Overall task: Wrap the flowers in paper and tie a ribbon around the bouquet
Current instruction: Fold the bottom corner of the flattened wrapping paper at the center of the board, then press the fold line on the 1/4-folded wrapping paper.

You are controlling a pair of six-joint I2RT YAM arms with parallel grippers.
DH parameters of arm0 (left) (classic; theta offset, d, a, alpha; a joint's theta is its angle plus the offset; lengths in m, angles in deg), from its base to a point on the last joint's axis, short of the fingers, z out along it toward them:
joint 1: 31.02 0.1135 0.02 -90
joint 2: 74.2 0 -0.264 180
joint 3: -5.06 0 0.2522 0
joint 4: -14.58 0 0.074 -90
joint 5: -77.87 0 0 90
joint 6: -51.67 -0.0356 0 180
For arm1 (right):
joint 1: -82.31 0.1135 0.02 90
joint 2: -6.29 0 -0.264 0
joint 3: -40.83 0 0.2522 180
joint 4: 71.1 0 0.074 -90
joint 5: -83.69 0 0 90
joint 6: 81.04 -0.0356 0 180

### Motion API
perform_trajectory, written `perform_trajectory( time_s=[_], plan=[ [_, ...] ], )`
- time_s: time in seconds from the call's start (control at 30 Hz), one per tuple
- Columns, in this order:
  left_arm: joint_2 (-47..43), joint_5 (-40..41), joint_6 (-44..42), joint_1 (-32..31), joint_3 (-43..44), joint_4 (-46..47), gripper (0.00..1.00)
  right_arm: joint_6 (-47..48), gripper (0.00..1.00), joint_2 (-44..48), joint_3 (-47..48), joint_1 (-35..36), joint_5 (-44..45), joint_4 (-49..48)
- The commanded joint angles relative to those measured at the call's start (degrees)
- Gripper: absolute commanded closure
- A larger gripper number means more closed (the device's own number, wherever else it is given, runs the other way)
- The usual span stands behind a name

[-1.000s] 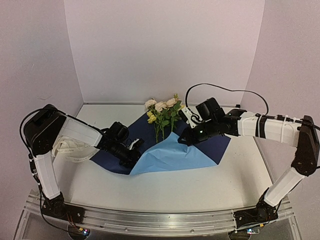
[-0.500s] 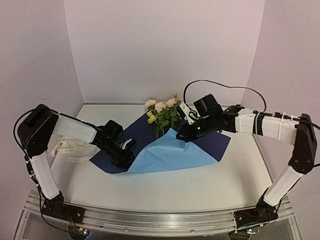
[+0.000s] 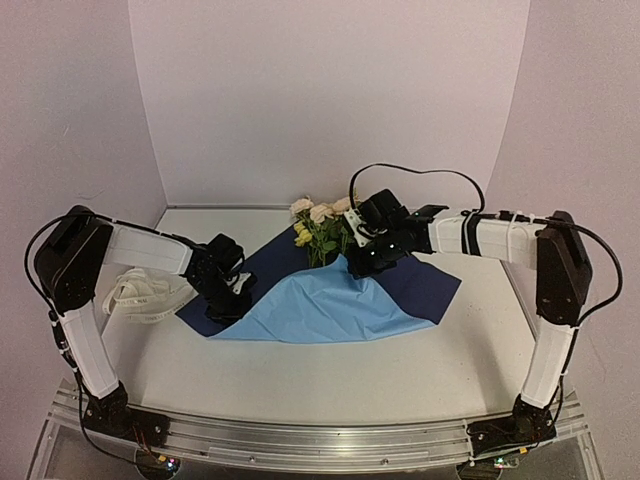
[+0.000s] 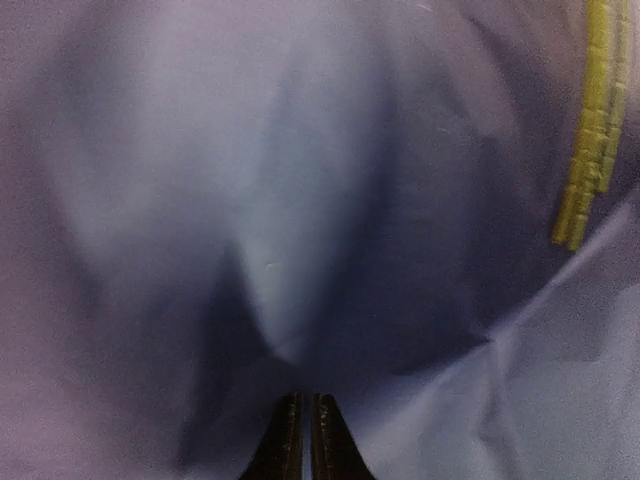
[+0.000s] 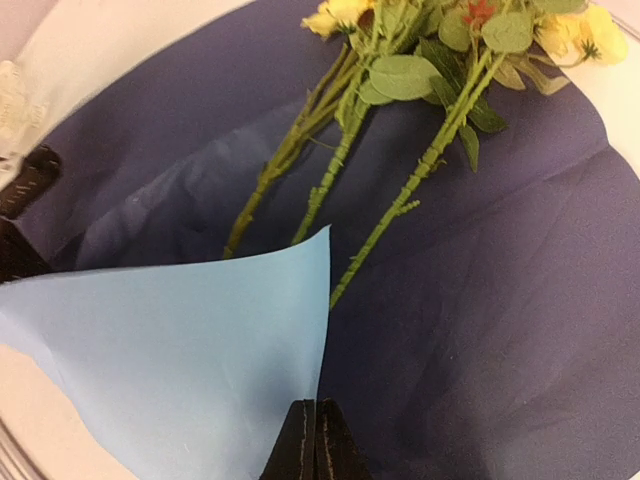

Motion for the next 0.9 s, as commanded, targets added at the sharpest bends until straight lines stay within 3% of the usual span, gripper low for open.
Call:
perform_trajectory(
  time_s=[0.0,0.2,0.3,0.4,0.6,0.87],
  plan=[
    [-2.93,9.8,-1.6,1.2,4.09,-4.72,0.85,0.93,1.0,-3.42,4.92,-0.25,2.71,0.98],
    [-5.63,19.96,-3.5,2.92,11.73,-9.66,0.62,1.07,1.0,-6.44,6.97,-0.47,4.65,0.08],
    [-6.59,23.1,-3.87,3.1,16.07,-11.14,0.59,1.36,1.0,-7.28,8.19,-0.6,6.04,0.03],
    [-8.65,19.87,-3.48,3.02,19.41,-11.1,0.57,1.5,1.0,-8.07,9.22,-0.59,7.53,0.08],
    [-10.68,7.7,-0.13,-3.54,21.1,-8.44,0.67,1.59,1.0,-10.66,11.77,-0.6,9.87,0.21],
    [-7.55,1.14,7.9,-7.09,7.52,3.74,0.85,1.44,1.0,-13.97,14.98,-0.68,13.07,1.05]
  ],
)
